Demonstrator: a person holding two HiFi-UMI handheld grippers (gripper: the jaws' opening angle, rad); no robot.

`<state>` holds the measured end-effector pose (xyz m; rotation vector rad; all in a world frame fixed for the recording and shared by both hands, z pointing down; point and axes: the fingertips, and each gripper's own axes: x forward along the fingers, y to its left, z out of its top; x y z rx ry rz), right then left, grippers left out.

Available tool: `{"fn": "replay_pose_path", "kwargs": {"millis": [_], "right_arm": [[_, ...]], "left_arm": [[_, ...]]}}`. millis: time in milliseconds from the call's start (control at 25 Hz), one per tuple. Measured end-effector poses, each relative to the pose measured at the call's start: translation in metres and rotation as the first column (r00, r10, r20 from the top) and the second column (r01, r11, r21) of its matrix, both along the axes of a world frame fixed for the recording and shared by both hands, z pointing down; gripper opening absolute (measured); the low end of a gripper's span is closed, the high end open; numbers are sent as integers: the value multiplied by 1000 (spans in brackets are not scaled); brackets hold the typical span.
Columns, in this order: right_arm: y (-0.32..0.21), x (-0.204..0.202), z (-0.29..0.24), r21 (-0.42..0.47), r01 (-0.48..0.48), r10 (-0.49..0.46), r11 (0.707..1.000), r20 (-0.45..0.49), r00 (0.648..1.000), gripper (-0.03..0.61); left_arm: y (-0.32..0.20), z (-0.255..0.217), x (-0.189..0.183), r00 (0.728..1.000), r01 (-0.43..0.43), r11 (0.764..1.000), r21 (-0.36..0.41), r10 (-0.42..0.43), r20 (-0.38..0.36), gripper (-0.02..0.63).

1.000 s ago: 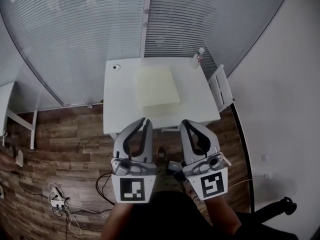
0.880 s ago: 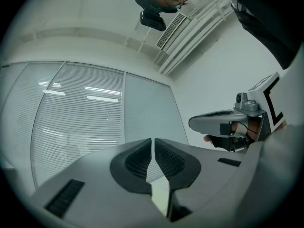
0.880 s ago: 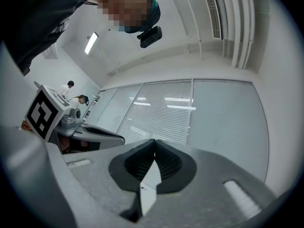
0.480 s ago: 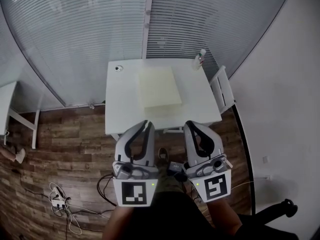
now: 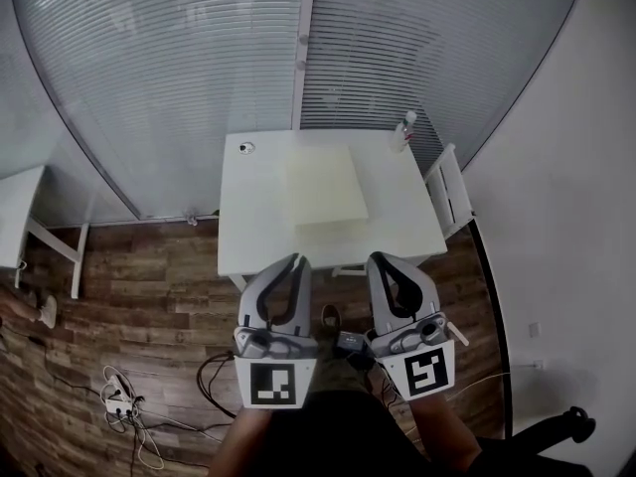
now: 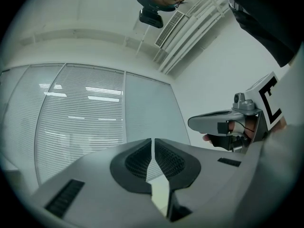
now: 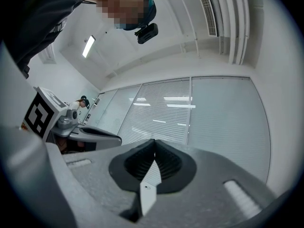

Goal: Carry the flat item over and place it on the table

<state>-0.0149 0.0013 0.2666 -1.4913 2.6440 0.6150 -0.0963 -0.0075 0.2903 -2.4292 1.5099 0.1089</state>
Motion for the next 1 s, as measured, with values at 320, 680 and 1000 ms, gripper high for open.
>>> {"fn": "replay_pose_path", "kwargs": {"millis": [320,680,1000], "right_arm": [[-5,1,20,-16,8,-8,1000,0,1000,-2],[-17,2,48,-78,-12,11,997,-10,1000,-2],[-27,1,53,-89,-37,36,995,-18,999,-3]], "left_arm": [[0,22,-5,1000,26,998,-54,-26,-2,29],[-6,46,-10,999,29,991,-132,-32,-23,29],[-14,54,-15,999,32,988,-152,-34,-15,29]]}}
